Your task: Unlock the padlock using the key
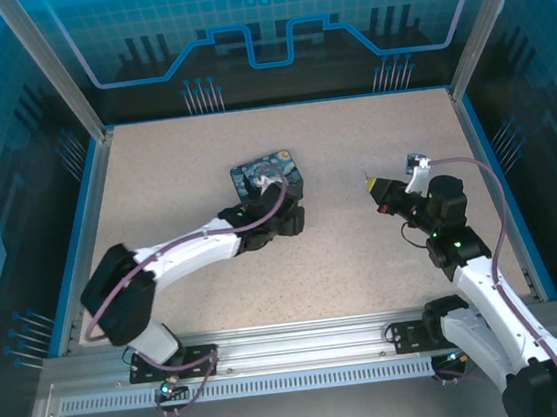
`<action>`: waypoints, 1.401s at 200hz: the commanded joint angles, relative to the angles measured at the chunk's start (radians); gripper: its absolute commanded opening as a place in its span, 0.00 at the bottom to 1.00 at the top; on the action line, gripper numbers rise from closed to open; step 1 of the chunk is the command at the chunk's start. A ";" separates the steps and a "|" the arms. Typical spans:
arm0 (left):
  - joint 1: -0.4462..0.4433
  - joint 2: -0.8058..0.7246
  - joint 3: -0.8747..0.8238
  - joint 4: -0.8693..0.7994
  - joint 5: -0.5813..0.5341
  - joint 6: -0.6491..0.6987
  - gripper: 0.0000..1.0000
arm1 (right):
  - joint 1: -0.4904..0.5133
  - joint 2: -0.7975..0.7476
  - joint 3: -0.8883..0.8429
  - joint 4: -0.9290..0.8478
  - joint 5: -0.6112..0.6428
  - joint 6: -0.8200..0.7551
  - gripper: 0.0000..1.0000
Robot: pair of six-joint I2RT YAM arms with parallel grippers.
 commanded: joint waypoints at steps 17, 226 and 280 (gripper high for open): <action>-0.001 0.107 0.047 0.057 -0.195 -0.029 0.77 | -0.020 -0.034 -0.022 -0.027 -0.009 -0.016 0.00; 0.076 0.397 0.109 0.343 -0.273 -0.038 0.52 | -0.038 -0.085 -0.017 -0.089 0.023 -0.037 0.00; 0.086 0.428 0.060 0.495 -0.280 -0.009 0.52 | -0.040 -0.082 -0.023 -0.085 0.023 -0.045 0.00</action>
